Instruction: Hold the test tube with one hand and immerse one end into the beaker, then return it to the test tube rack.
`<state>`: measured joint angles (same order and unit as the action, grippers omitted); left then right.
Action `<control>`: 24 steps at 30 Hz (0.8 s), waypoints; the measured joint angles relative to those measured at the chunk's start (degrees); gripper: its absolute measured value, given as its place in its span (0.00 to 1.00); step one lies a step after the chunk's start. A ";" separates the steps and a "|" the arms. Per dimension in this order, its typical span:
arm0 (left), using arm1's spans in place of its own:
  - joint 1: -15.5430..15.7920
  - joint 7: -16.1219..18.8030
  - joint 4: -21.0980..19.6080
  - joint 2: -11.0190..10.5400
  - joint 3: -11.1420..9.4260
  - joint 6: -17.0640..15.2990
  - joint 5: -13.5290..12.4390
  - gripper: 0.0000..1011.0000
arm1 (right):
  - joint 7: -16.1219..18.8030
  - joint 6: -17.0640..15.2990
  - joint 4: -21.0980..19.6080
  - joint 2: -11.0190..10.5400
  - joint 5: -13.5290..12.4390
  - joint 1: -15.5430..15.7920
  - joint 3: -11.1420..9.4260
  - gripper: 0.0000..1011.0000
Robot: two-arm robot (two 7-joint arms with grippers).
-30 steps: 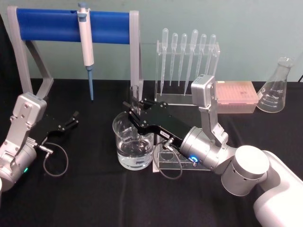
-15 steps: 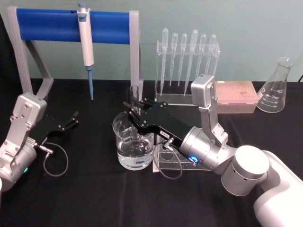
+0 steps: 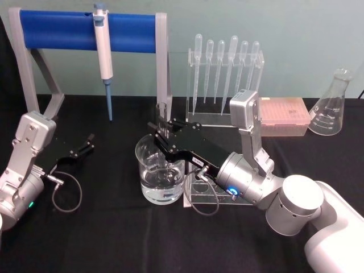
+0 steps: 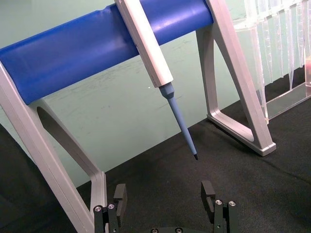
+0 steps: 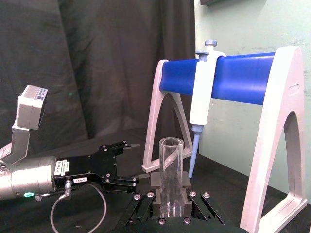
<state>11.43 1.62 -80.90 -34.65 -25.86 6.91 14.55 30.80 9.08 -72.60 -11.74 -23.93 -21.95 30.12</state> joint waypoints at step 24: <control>0.00 0.00 0.00 0.00 0.00 0.00 0.00 0.99 | 0.00 0.00 0.00 0.00 0.00 0.00 0.00 0.22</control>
<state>11.43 1.62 -80.90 -34.65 -25.86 6.91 14.55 30.80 9.08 -72.60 -11.74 -23.93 -21.95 30.12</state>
